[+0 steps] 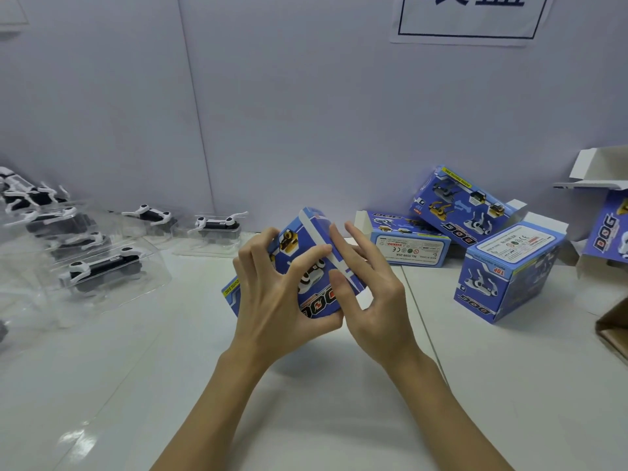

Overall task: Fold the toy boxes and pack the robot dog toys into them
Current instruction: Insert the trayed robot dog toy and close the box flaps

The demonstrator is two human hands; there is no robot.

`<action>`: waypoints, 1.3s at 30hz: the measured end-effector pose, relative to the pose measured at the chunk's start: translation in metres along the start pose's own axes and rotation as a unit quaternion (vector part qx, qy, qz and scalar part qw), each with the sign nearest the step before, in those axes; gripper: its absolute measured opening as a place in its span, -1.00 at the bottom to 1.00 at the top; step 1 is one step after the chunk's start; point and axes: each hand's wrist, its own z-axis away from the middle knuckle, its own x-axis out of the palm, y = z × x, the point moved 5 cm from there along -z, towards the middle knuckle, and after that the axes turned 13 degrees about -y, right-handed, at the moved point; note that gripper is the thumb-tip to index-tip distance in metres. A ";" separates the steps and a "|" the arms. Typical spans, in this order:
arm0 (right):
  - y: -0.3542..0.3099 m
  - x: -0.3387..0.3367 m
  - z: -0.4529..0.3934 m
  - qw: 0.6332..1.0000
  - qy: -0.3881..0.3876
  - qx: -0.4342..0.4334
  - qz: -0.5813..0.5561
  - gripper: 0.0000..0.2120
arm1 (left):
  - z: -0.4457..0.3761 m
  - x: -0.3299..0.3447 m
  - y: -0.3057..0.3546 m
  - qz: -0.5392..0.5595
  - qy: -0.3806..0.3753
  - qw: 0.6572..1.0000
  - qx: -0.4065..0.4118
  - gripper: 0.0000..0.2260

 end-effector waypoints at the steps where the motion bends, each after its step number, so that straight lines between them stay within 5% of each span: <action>1: -0.002 -0.001 0.001 1.000 0.018 -0.009 0.007 -0.52 | -0.001 -0.001 0.002 0.001 0.002 1.000 0.004 -0.32; 7: -0.024 0.000 0.002 0.996 0.074 -0.050 0.031 -0.62 | -0.005 -0.014 0.004 0.044 0.026 0.999 0.007 -0.37; 16: -0.017 -0.004 -0.005 0.981 0.070 0.032 -0.177 -0.81 | -0.009 -0.013 0.021 0.023 0.019 0.998 0.052 -0.41; 23: -0.023 -0.004 -0.009 0.995 0.052 -0.007 -0.085 -0.68 | -0.009 -0.013 0.024 0.005 0.031 0.999 0.041 -0.48; 39: -0.017 0.003 -0.007 0.995 -0.082 -0.003 0.063 -0.51 | -0.003 -0.009 0.009 0.042 0.078 0.996 0.032 -0.26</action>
